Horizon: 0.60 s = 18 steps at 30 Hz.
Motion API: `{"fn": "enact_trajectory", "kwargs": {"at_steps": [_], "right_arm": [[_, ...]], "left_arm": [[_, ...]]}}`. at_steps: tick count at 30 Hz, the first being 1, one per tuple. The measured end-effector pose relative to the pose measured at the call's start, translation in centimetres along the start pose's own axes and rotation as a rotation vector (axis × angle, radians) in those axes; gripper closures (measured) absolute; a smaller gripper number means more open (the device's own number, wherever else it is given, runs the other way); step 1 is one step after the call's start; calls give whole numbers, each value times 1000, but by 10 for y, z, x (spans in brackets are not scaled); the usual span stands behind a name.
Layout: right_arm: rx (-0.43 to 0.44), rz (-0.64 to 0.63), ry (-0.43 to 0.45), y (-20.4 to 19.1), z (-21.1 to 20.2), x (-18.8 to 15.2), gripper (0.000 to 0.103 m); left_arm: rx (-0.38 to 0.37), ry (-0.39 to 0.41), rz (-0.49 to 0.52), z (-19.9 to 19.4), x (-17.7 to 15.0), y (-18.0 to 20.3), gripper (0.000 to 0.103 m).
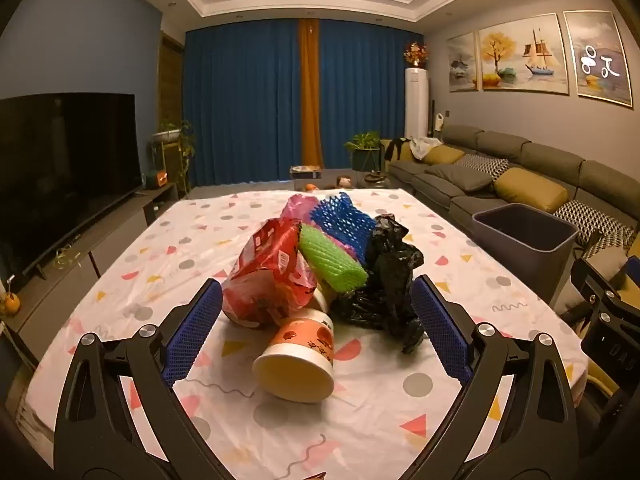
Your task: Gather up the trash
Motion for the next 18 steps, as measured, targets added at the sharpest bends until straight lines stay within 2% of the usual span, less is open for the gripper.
{"fn": "enact_trajectory", "kwargs": {"at_steps": [18], "right_arm": [[1,5,4,2,0,-1,5]], "left_arm": [[-4,-8,-1,5,-2,4,9]]}}
Point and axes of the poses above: each gripper's, at about its wrist camera, not at the fingertips, and z roughly the way its jaws point, y to its right, x to its top, the point moved 4 cm from there along z, roughly the way its jaws point, and after that the axes turned 7 degrees about x, right-handed, at the moved point
